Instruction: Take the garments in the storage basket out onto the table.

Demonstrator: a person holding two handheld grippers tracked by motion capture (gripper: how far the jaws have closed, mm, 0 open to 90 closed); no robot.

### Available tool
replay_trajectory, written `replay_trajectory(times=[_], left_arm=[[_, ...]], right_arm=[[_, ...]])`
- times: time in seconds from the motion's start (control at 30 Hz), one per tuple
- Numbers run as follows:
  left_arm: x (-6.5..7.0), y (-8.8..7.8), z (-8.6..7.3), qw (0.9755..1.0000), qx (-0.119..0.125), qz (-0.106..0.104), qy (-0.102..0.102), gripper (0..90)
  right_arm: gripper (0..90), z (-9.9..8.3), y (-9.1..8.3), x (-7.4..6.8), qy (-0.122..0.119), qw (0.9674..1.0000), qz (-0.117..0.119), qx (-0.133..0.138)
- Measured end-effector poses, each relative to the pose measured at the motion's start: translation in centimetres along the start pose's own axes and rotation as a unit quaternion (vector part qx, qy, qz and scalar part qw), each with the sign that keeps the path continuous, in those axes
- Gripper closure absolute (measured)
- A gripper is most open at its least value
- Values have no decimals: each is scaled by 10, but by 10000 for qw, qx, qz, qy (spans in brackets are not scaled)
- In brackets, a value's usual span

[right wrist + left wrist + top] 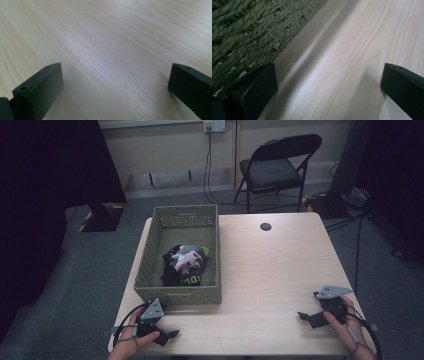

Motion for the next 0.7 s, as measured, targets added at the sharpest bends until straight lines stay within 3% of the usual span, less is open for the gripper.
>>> replay_trajectory(times=[0.37, 0.6, 0.7], left_arm=[[4, -3, 2, 9995, -240, -168, -125, 12], [6, -10, 9, 9997, -150, -197, -90, 31], [8, -14, 13, 9994, -108, -257, -195, 31]], right_arm=[[0, 0, 0, 0, 1, 10000, 0, 0], [0, 0, 0, 0, 1, 10000, 0, 0], [0, 0, 0, 0, 0, 10000, 0, 0]])
Point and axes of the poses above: each handheld gripper's, and its own axes: y roughly forward along the jaws, z roughly out of its top, x roughly to its right, the point moved 9 cm from there along y, roughly forward along the jaws, and after that the axes turned 7 degrees about -z, right-handed, at the moved point
